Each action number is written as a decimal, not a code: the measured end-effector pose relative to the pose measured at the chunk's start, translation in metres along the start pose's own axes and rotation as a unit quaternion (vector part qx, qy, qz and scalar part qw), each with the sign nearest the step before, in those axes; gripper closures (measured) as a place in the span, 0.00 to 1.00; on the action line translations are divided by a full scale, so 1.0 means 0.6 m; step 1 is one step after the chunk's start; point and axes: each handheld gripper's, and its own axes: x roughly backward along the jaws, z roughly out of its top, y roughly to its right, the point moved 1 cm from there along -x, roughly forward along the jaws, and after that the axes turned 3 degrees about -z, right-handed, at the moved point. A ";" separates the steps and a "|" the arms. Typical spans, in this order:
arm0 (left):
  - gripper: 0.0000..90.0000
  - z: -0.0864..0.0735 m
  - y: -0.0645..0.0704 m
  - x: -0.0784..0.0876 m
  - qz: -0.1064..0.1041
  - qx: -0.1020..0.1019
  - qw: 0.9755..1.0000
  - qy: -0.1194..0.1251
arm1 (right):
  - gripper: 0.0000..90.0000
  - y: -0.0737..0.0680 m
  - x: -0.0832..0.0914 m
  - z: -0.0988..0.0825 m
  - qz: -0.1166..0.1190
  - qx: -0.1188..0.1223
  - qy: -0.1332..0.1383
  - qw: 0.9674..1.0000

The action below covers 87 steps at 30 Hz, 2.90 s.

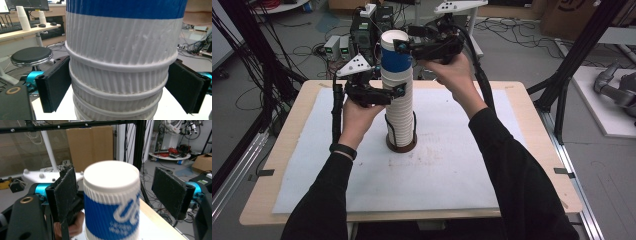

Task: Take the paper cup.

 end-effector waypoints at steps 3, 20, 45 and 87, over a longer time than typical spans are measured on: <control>0.13 0.000 -0.001 0.000 0.000 -0.001 1.000 -0.001 | 0.23 -0.006 -0.014 0.005 -0.003 0.001 -0.010 1.000; 0.13 0.000 0.000 0.001 0.000 -0.002 1.000 -0.001 | 0.33 -0.014 -0.032 0.006 -0.018 0.009 -0.025 0.999; 0.13 -0.001 -0.001 0.001 -0.001 -0.004 1.000 0.001 | 0.33 -0.047 0.057 0.074 -0.026 0.056 0.111 0.992; 0.12 -0.050 0.024 0.103 0.028 -0.020 0.999 0.010 | 0.33 -0.005 0.220 -0.110 -0.050 0.044 0.066 0.996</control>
